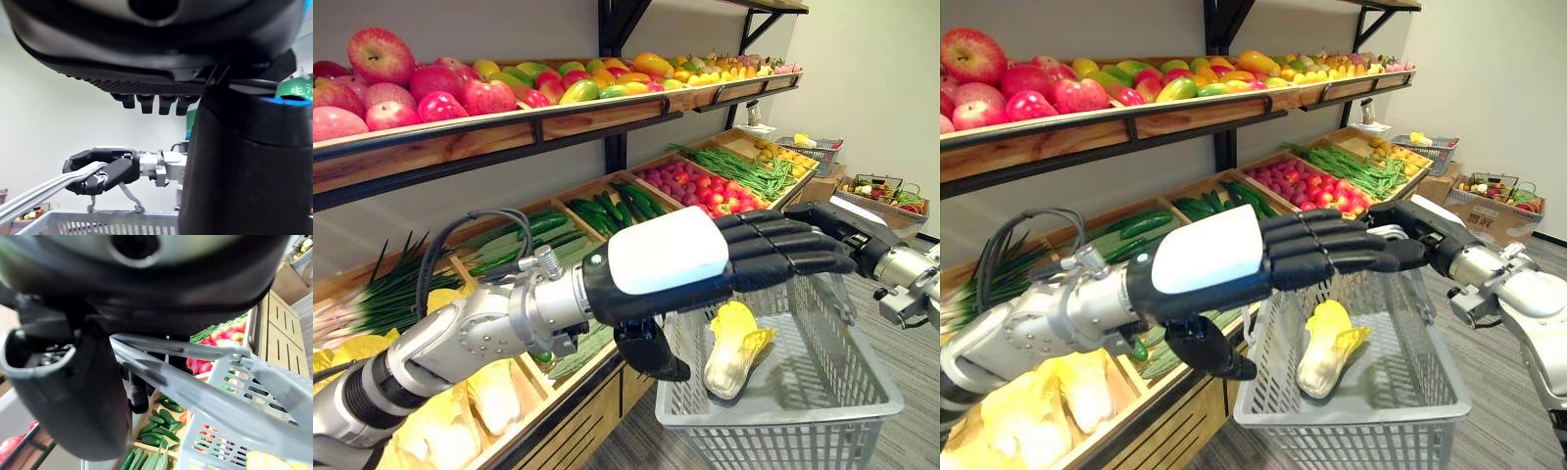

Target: Pick vegetable in the basket

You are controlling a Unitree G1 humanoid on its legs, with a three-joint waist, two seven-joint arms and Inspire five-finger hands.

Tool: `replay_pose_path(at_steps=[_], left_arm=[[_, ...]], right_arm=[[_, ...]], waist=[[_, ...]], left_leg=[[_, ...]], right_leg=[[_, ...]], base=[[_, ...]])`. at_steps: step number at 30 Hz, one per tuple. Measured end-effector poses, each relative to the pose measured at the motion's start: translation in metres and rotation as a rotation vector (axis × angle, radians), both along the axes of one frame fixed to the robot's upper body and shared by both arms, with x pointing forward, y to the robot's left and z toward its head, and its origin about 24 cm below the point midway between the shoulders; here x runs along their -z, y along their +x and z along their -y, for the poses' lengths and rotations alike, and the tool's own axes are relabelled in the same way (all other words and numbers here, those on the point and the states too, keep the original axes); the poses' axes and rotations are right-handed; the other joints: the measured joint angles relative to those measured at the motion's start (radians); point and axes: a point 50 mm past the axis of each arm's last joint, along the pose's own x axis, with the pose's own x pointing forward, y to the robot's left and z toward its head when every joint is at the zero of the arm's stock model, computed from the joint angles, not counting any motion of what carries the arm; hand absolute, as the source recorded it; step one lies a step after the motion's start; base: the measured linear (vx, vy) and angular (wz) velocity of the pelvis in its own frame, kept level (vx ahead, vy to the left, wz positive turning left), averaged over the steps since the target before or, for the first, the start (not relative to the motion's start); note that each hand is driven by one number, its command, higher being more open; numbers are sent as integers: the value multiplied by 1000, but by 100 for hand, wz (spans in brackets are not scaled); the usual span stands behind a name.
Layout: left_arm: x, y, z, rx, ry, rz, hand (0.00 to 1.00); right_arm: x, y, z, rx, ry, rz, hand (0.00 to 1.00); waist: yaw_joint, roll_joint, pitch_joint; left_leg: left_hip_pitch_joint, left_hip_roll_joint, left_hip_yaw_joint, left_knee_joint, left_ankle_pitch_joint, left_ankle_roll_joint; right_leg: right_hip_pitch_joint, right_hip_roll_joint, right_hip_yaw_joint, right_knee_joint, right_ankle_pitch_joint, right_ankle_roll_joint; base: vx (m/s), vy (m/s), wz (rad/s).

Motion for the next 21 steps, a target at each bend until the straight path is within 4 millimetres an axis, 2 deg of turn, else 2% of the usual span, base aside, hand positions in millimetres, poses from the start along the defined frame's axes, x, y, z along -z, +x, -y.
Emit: replay_pose_path(at_steps=[2,4,6,7,11,13,15,17,18,19,21], left_arm=[[-6,5,-12,-70,-37,14,100],[-11,7,-32,-155,-111,2,100],[-12,9,-61,-270,-202,-23,100],[-9,10,-82,-357,-266,-57,100],[5,5,-125,-531,-445,-125,100],[20,-2,-152,-661,-553,-164,100],[33,-6,-166,-740,-612,-199,100],[59,-9,-184,-881,-664,-311,100],[66,-9,-187,-913,-672,-343,100],[82,-12,-199,-1001,-709,-423,100],[100,-16,-214,-1106,-779,-500,100]], right_arm=[[8,-7,8,36,35,-9,0],[16,-18,21,99,71,-15,0],[24,-33,38,187,105,-18,0],[29,-43,48,245,118,-16,0],[39,-63,65,369,178,5,0],[46,-77,75,446,201,7,0],[50,-83,79,486,203,4,0],[56,-90,82,525,215,-1,0],[57,-91,83,531,219,-2,0],[60,-93,84,549,237,-4,0],[66,-98,85,575,271,-3,0]], waist=[[3,2,1],[8,6,4],[22,11,9],[26,13,11],[35,8,22],[42,-1,33],[46,-4,36],[50,-5,38],[50,-4,39],[49,-3,40],[49,-3,41]], left_leg=[[-3,2,-9,2,0,0],[-5,4,-15,2,0,0],[-8,6,-17,2,0,0],[-8,7,-23,2,0,0],[-9,7,-33,3,-1,1],[-16,8,-44,7,-1,1],[-19,8,-48,7,-1,1],[-23,8,-56,8,-1,1],[-24,8,-58,8,-1,1],[-30,8,-66,9,-1,1],[-42,9,-75,13,-1,1]], right_leg=[[1,0,-8,0,-1,-1],[2,1,-12,0,-5,-6],[5,2,-14,0,-6,-8],[10,1,-20,-3,-8,-6],[16,-2,-29,-6,-10,-5],[16,-5,-39,-6,-10,-6],[15,-6,-43,-7,-11,-6],[15,-8,-50,-7,-13,-10],[15,-9,-52,-7,-13,-10],[13,-11,-58,-7,-12,-12],[8,-13,-66,-7,-13,-12]], base=[[0,-4,10],[2,-2,8],[-5,0,4],[-10,0,9],[-10,3,9],[-15,5,12],[-7,5,7],[0,7,9],[-1,8,12],[-3,6,11],[-4,3,12]])
